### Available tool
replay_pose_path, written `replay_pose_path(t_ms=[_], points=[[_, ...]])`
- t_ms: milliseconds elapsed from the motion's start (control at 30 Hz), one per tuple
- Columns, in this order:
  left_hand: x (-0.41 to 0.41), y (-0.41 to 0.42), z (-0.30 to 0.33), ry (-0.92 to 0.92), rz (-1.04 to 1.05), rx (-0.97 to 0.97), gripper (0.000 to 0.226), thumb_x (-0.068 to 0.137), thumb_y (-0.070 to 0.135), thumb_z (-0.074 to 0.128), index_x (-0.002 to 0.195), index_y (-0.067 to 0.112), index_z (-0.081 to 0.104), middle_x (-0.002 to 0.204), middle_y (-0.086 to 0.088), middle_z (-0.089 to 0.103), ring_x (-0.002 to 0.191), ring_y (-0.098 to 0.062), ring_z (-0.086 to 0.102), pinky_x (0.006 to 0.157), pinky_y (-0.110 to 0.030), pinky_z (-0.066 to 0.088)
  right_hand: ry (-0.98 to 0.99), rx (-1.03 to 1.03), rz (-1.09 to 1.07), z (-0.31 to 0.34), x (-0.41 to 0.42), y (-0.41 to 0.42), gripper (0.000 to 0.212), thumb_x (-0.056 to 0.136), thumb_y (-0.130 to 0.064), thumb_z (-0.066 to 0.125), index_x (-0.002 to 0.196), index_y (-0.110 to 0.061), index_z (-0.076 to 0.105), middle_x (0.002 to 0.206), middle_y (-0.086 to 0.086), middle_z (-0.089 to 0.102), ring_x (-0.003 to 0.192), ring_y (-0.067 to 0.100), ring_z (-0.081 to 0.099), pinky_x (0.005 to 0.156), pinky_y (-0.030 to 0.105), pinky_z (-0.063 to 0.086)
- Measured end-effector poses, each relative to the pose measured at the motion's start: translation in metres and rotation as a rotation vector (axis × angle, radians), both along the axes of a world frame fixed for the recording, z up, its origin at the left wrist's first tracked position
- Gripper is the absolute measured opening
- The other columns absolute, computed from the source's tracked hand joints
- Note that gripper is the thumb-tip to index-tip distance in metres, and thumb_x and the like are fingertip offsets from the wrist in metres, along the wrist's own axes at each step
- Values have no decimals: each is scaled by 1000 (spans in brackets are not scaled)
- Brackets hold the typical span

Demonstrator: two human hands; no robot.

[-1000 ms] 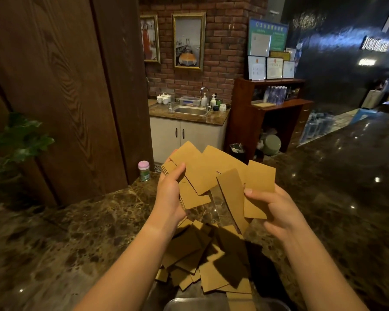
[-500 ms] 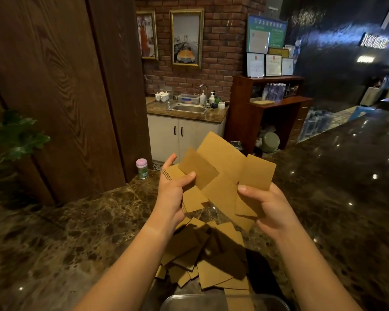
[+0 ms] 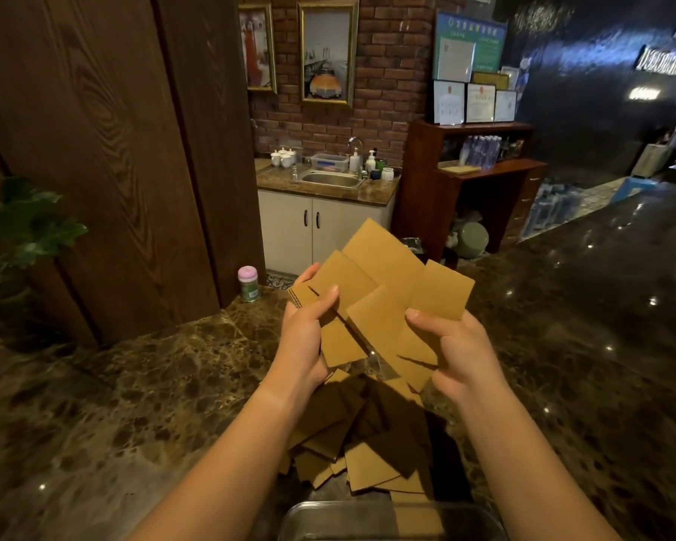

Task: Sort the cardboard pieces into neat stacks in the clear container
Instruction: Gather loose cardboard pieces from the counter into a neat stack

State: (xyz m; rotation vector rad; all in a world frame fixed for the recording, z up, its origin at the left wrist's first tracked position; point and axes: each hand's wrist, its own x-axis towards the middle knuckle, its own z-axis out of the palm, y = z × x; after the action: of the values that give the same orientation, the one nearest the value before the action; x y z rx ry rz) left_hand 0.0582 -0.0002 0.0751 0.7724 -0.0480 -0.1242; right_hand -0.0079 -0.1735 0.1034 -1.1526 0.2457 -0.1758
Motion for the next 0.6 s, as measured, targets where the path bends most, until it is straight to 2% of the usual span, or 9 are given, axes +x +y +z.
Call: replay_pose_path(t_ms=[67,167,233,300,367,467,533,600], points=[[-3,2,1,-43,-33,35,48,85,5,69,128,25,61,117,-12,73,105,-31,71,76,-45,60,76,38,49,-1,2,-1,29,84,1,70,108,-16,67,85,5,79,71,22,76,52,34,59],[-7,0,5,-80,-32,66,51,80,12,73,127,26,62,118,-12,72,106,-31,70,81,-51,59,146,90,87,-4,3,0,35,85,-3,70,118,-12,68,102,14,78,82,30,75,56,38,60],[-7,-1,10,-61,-34,67,49,80,27,72,127,26,62,121,-14,71,109,-34,68,88,-56,56,157,115,70,-4,3,-1,37,84,-4,70,121,-12,67,106,15,76,86,32,74,54,38,60],[-7,-1,13,18,-94,55,52,83,52,60,129,27,61,123,-14,70,111,-35,67,93,-58,53,150,116,43,-4,4,-3,37,84,-6,71,119,-14,67,106,14,76,89,33,72,53,37,58],[-7,-1,16,122,-169,50,55,87,65,49,126,28,63,118,-13,73,106,-35,70,86,-56,57,116,105,36,-4,3,-3,35,83,-5,72,115,-17,68,101,11,77,88,32,73,55,38,57],[-10,-6,18,248,-307,79,38,94,47,58,104,16,77,101,-16,77,87,-34,75,72,-50,60,43,64,54,-4,2,2,29,83,-2,71,107,-17,67,90,6,80,76,24,77,52,35,59],[-14,-9,17,316,-417,118,36,95,36,58,86,8,80,89,-19,77,72,-35,74,60,-45,61,-26,33,50,-4,1,5,28,83,1,70,107,-15,67,92,7,79,79,24,76,60,37,60],[-19,-9,16,397,-574,139,31,87,33,64,80,7,78,82,-18,74,63,-35,69,53,-33,54,-82,-20,34,-4,0,5,29,83,0,71,108,-15,66,92,4,79,82,23,75,67,41,60]])
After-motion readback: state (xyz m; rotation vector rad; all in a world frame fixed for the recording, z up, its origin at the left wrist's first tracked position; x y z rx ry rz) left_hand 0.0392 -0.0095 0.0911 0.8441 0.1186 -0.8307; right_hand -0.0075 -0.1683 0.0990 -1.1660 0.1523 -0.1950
